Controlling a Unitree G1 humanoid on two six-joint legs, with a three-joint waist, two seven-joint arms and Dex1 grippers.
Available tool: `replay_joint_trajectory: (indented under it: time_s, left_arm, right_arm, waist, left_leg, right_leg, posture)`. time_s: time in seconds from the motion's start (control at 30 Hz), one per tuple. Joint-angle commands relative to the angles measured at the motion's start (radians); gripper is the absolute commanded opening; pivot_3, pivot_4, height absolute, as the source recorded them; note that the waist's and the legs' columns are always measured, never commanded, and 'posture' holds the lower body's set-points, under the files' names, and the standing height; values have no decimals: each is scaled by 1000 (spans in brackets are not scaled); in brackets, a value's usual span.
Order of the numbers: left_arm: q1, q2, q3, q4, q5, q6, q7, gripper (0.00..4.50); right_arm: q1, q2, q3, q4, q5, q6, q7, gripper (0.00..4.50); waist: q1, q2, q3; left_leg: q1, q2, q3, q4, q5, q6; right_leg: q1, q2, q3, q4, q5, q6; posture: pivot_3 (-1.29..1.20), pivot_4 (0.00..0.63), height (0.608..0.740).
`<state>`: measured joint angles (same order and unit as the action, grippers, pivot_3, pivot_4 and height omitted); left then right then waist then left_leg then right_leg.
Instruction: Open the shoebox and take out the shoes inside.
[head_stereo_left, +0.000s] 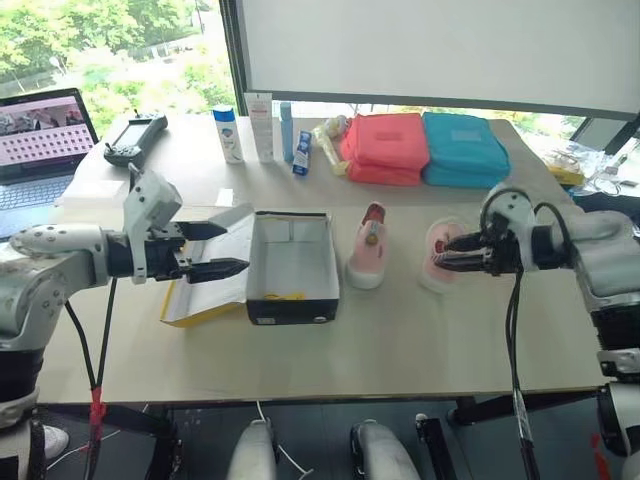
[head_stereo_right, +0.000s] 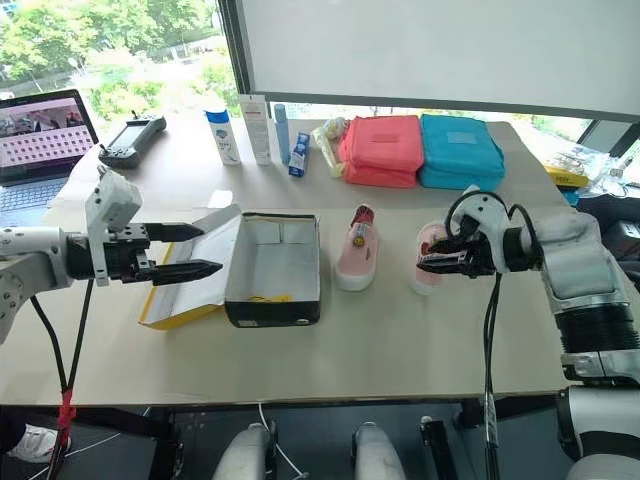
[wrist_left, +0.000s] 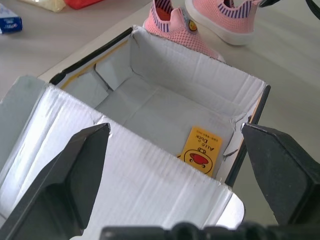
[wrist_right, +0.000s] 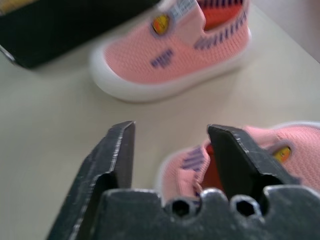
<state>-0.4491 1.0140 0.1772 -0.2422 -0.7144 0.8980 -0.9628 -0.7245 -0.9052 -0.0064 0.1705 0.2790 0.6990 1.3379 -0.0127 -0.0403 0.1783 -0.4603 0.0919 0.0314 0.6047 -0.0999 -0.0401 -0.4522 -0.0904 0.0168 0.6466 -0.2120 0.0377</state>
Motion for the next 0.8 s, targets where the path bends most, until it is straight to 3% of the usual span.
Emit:
replay_joint_trajectory:
  time_s: [0.03, 0.13, 0.23, 0.3, 0.43, 0.6, 0.8]
  left_arm:
    - [56, 4, 129, -39, -39, 13, 22, 4500]
    - [154, -76, 252, -18, -9, -71, 99, 4500]
    - [226, -233, 360, 37, 120, -259, 300, 4500]
    - [250, -365, 441, 80, 230, -433, 495, 4500]
    - [346, -436, 393, 71, 337, -448, 598, 4500]
    - [401, -550, 339, 63, 372, -530, 654, 4500]
    - [583, -732, 283, 29, 462, -757, 721, 4500]
  right_arm:
    - [26, -82, -128, -86, 137, 134, 39, 4295]
    - [72, -56, -208, 17, 94, 38, -115, 4494]
    - [111, 10, -271, 195, -19, -162, -395, 4494]
    - [145, 73, -323, 283, -94, -295, -655, 4494]
    - [200, 196, -399, 294, -108, -407, -909, 4494]
    - [253, 347, -385, 287, -112, -570, -1016, 4494]
    - [311, 423, -350, 307, -130, -569, -1082, 4494]
  waist:
    - [3, 0, 0]
    - [4, -1, 0]
    - [1, -1, -1]
    - [2, -1, -1]
    - [-1, -2, -1]
    - [-2, -1, -1]
    - [-3, -1, -2]
  left_leg:
    - [0, 0, 0, 0, 0, 0]
    - [1, 0, 0, 0, -1, 0]
    - [6, 0, 0, 1, -2, 0]
    - [8, 0, 0, 2, -2, 0]
    - [6, -1, 0, 1, -2, 2]
    - [7, -2, 0, 2, -3, 1]
    - [7, -2, 0, 1, -3, 3]
  right_leg:
    - [0, 0, 0, 0, 0, 0]
    - [2, 0, -1, -2, 0, 0]
    - [9, -2, -2, -5, 1, 0]
    - [13, -2, -2, -7, 1, 1]
    - [12, -1, -1, -7, 2, 2]
    - [14, -1, 0, -7, 2, 4]
    - [16, -2, 0, -12, 3, 4]
  posture:
    - [0, 150, 724]
    - [0, 150, 724]
    - [0, 150, 724]
    - [0, 150, 724]
    - [0, 150, 724]
    - [0, 150, 724]
    - [0, 150, 724]
